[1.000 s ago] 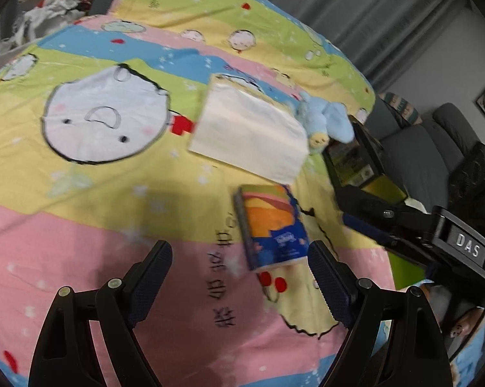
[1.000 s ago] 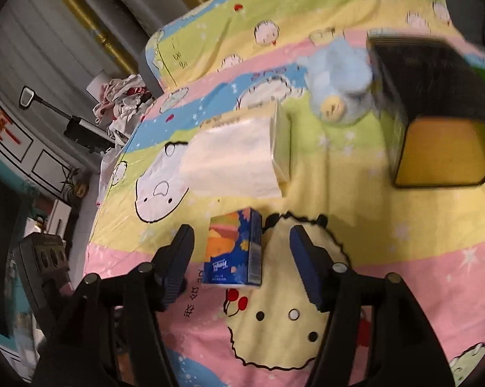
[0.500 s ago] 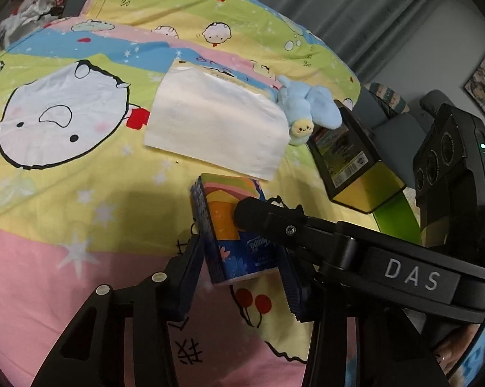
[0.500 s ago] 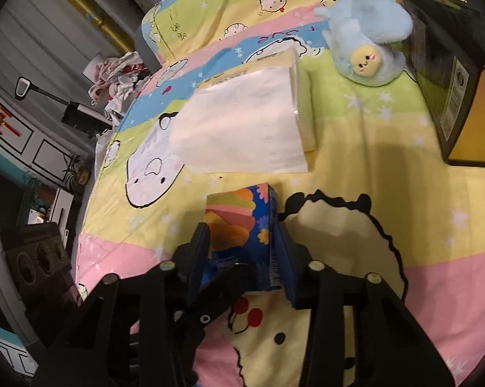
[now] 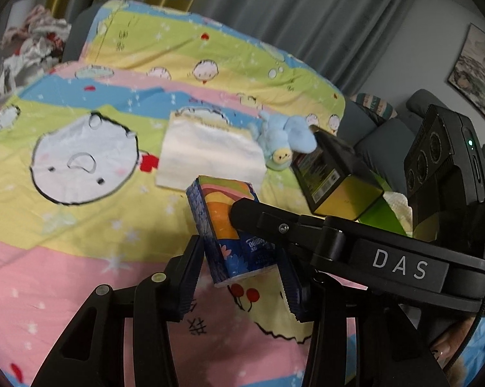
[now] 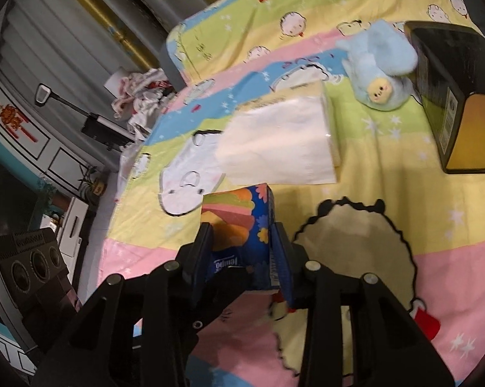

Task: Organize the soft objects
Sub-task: 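Lift and carry the tissue pack with the right gripper to the green box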

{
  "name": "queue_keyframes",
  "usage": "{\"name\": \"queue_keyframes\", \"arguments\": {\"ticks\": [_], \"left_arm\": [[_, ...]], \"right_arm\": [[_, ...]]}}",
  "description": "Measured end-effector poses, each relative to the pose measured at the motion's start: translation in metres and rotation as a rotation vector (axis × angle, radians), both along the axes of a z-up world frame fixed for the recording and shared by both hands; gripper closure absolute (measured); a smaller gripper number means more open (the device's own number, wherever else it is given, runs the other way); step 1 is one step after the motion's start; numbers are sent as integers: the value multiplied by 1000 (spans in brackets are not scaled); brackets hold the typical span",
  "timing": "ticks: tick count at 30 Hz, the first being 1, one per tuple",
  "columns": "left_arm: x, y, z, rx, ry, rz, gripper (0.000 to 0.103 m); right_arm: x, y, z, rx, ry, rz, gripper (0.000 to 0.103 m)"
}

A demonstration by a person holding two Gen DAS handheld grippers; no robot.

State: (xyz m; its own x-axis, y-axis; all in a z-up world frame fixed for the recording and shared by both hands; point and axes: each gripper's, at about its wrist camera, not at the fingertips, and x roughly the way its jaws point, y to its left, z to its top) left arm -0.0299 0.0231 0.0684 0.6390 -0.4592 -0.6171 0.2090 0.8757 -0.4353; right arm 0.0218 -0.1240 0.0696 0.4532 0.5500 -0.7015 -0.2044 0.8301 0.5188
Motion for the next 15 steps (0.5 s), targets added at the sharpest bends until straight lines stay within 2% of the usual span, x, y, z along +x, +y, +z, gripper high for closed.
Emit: {"name": "queue_keyframes", "arguments": {"ticks": [7, 15], "left_arm": [[-12, -8, 26, -1, -95, -2, 57], [-14, -46, 58, 0, -190, -70, 56]], "right_arm": [[-17, -4, 32, -3, -101, -11, 64], [-31, -45, 66, 10, -181, -92, 64]]}}
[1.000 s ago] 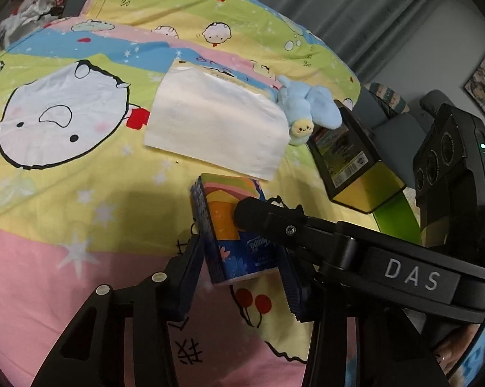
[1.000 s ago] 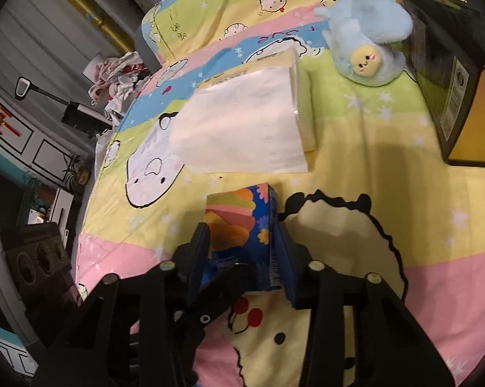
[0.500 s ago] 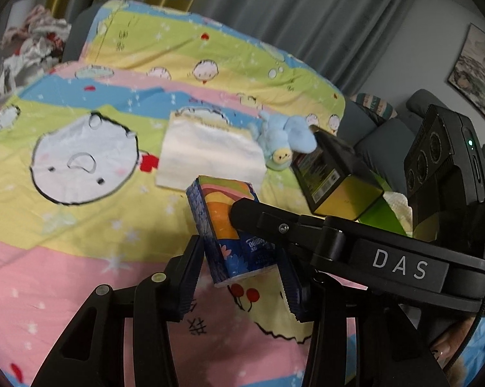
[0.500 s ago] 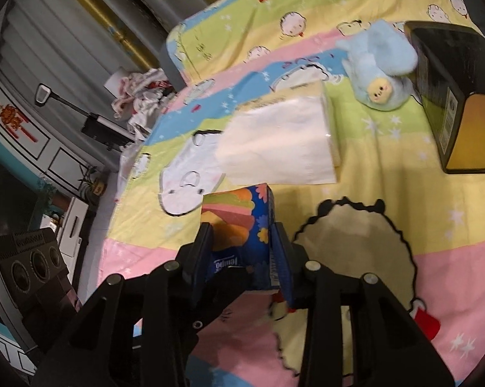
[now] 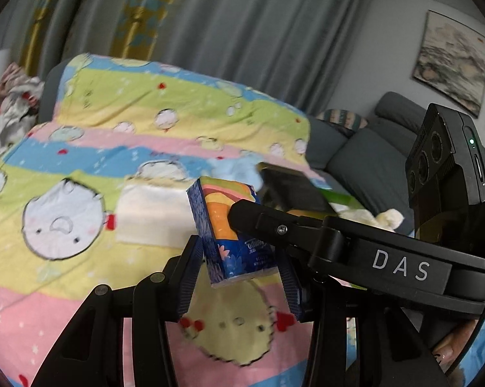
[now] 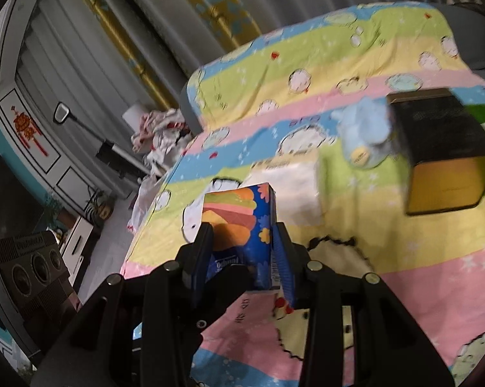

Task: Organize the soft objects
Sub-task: 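Lift and carry the tissue pack with the right gripper to the green box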

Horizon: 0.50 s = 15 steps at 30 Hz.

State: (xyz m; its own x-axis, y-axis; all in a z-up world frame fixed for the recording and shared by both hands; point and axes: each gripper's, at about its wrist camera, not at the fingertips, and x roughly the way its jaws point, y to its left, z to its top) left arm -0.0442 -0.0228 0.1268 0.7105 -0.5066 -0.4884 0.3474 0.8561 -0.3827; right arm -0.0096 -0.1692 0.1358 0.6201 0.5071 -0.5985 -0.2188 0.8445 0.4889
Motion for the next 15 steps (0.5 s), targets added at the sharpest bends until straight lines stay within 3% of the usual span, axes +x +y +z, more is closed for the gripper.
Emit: {"name": "queue_keyframes", "arguments": {"ticks": [15], "left_arm": [[2, -86, 31, -27, -98, -137, 56]], "right_arm": [[-24, -89, 32, 52, -77, -199, 64]]}}
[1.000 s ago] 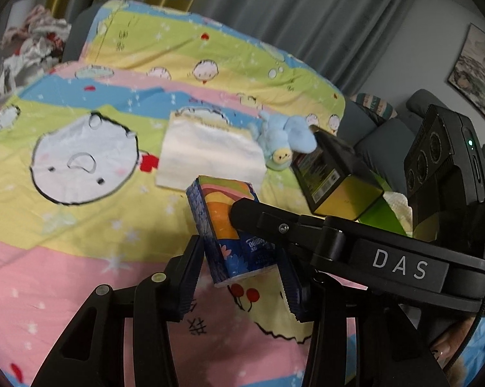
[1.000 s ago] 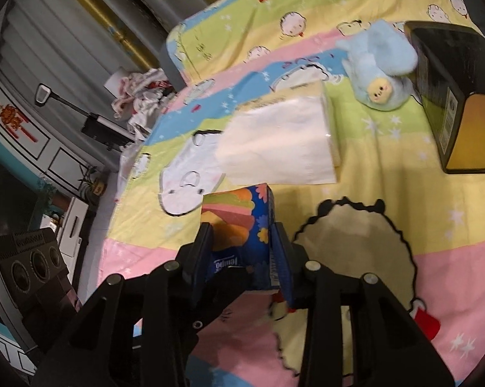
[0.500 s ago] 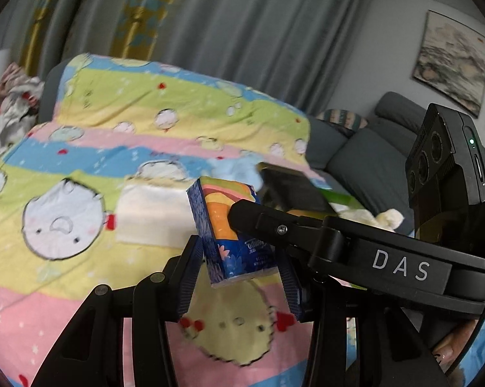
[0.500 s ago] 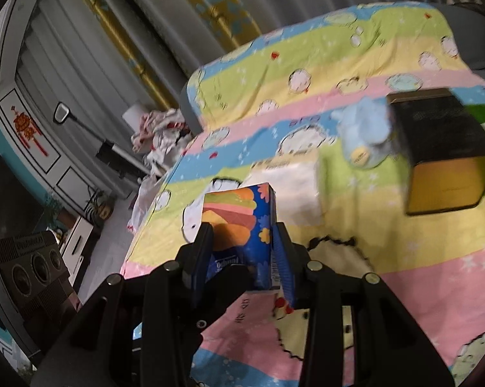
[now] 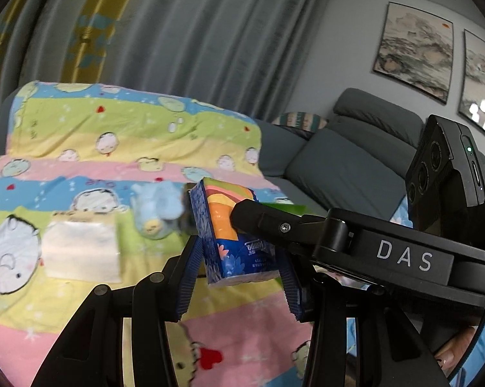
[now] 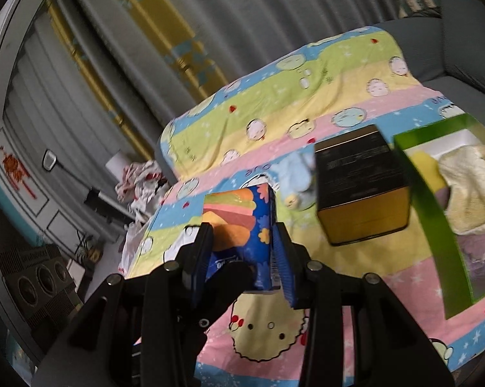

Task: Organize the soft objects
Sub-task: 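Lift and carry the tissue pack with the right gripper to the green box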

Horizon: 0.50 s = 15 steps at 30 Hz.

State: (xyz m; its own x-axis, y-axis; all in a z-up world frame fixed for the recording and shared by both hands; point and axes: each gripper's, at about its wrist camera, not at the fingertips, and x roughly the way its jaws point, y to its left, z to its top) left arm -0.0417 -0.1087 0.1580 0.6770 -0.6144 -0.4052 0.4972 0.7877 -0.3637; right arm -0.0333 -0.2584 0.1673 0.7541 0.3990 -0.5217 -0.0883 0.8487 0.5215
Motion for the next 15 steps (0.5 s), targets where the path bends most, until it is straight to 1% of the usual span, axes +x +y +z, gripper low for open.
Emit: {"name": "queue_keyframes", "arguments": {"ticks": [4, 15], "left_arm": [[3, -21, 1, -7, 4, -46, 56], [10, -79, 0, -1, 27, -164, 56]], "right_arm": [[-3, -19, 2, 0, -3, -49, 64], [-10, -79, -4, 30, 10, -185, 64]]}}
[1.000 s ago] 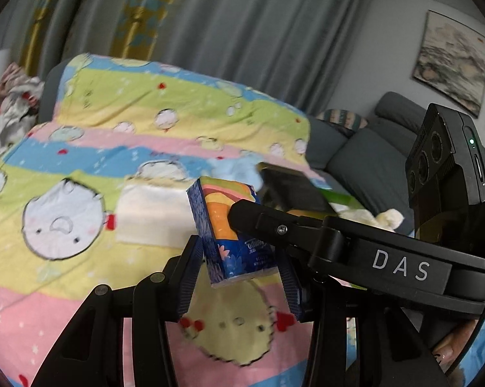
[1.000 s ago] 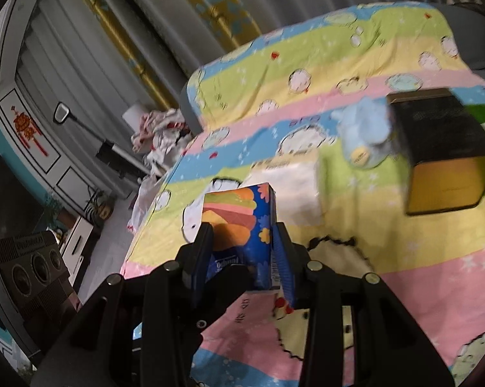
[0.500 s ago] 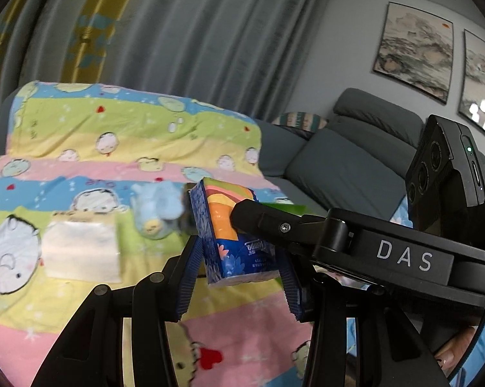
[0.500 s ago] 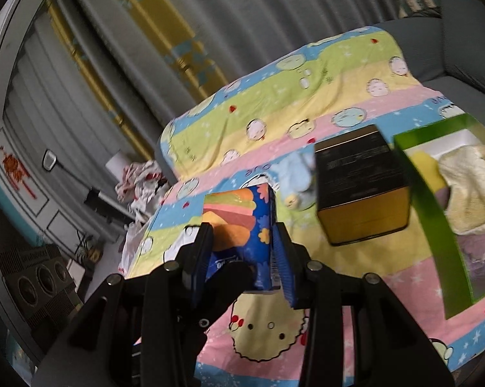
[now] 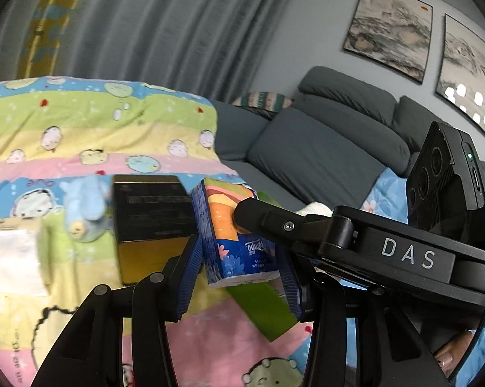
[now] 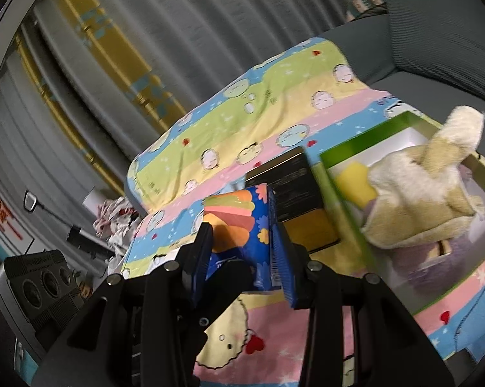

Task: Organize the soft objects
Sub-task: 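Lift and carry the tissue pack with the right gripper to the green box, then lower the tissue pack into the green box and open the right gripper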

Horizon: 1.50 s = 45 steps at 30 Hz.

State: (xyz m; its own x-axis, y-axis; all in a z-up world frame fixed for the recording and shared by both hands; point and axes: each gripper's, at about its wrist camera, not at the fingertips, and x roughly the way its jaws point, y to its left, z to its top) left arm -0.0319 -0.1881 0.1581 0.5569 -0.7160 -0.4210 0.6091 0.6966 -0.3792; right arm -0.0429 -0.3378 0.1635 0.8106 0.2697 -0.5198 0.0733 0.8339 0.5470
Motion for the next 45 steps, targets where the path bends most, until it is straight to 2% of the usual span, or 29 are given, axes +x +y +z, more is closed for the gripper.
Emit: {"name": "queue_keyframes", "arguments": {"ticks": [20, 32, 45], "left_arm": [[7, -95, -14, 33, 76, -221, 56], [17, -150, -33, 103, 120, -344, 56], [22, -179, -54, 187, 206, -380, 56]], "right_arm": [[-24, -83, -15, 26, 39, -249, 64], [-36, -131, -40, 116, 103, -383, 64], [-33, -150, -58, 135, 185, -453, 64]]}}
